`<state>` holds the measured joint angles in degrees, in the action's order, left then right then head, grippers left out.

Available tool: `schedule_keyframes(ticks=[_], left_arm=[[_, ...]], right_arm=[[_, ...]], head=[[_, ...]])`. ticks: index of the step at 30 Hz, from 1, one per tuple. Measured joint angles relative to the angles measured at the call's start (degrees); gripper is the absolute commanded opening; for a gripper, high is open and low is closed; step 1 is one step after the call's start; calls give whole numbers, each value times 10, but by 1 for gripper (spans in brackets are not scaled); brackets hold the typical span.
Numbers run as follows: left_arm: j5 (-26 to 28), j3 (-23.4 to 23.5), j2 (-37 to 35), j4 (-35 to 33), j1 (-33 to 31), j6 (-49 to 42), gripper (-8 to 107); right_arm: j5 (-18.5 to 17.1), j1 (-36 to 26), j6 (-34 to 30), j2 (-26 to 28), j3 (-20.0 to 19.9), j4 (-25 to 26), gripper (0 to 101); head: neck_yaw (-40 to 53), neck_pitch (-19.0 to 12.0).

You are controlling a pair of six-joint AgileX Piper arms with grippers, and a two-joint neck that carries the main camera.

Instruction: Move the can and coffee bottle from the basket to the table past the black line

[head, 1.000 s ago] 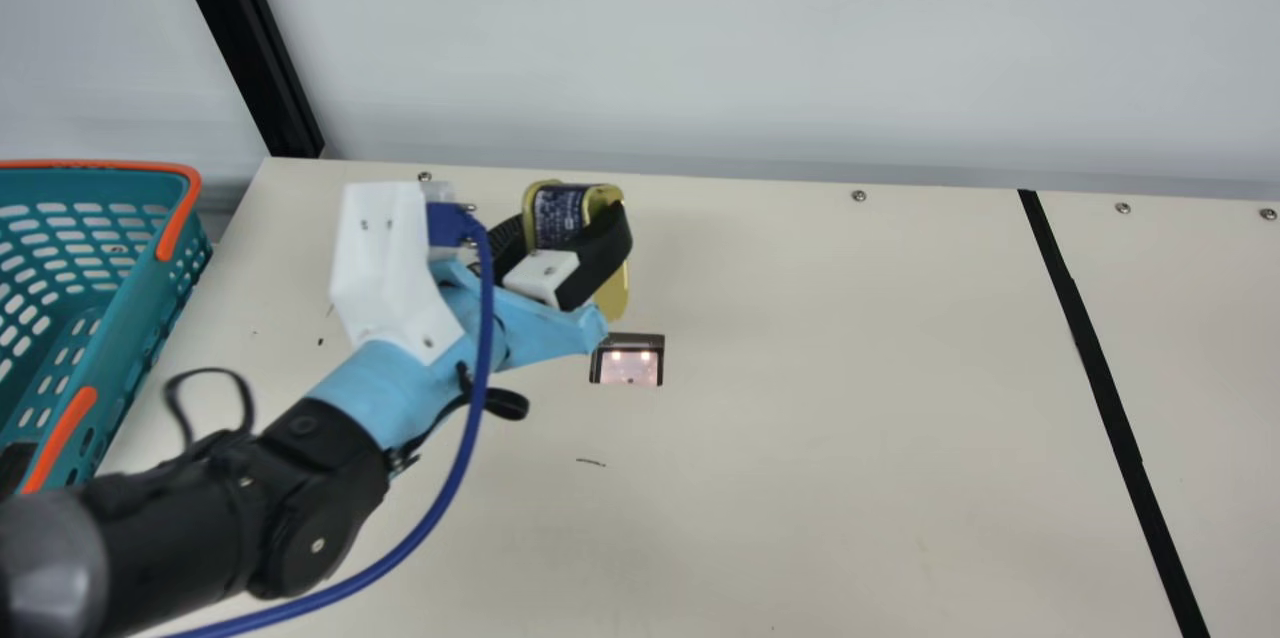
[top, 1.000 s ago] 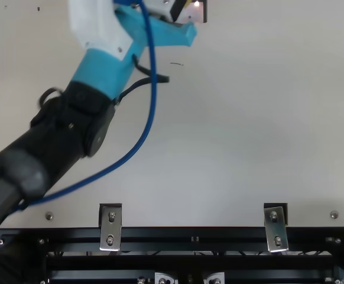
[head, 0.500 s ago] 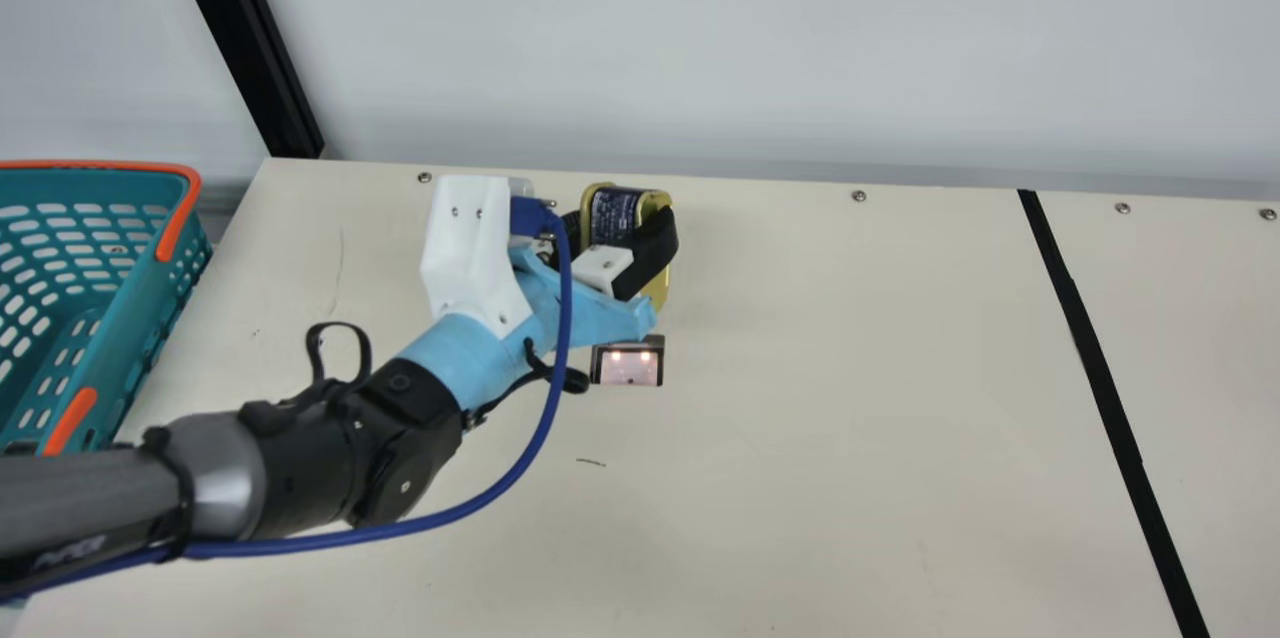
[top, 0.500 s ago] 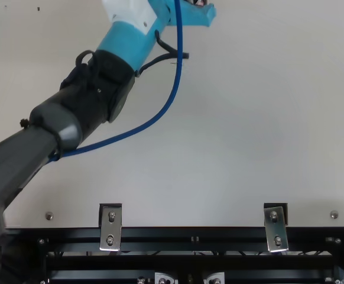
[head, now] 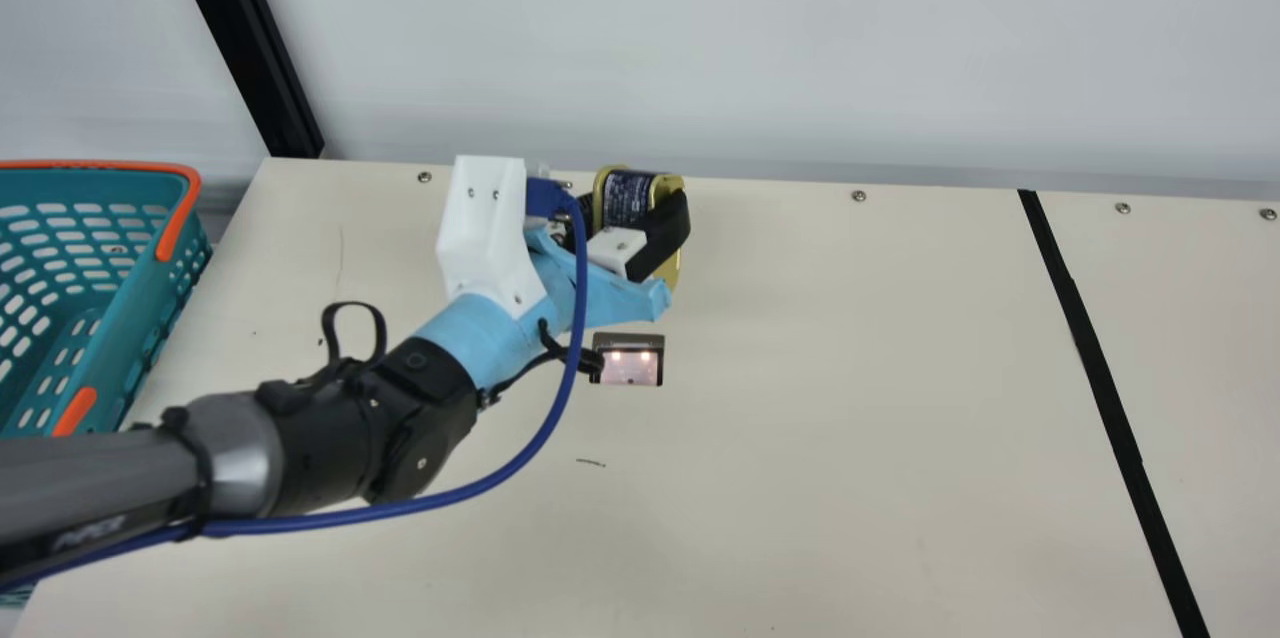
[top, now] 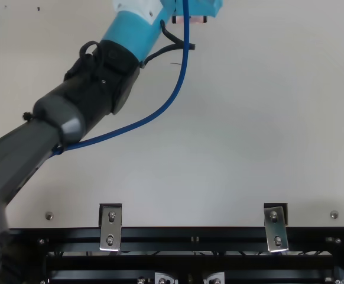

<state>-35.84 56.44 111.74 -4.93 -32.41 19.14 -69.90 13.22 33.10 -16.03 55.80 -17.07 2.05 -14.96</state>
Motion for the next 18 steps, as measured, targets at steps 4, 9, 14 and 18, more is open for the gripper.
schedule_keyframes(ticks=[4,9,14,18], left_arm=[[38,-6,-42,4,9,-30,10],[108,-18,-115,19,20,-69,10],[207,-19,-194,54,27,-89,10],[304,-9,-247,99,21,-76,10]], right_arm=[[0,0,0,0,0,0,101],[0,0,0,0,0,0,101],[0,0,0,0,0,0,101],[0,0,0,0,0,0,101]], head=[[0,0],[0,0],[0,0],[0,0]])
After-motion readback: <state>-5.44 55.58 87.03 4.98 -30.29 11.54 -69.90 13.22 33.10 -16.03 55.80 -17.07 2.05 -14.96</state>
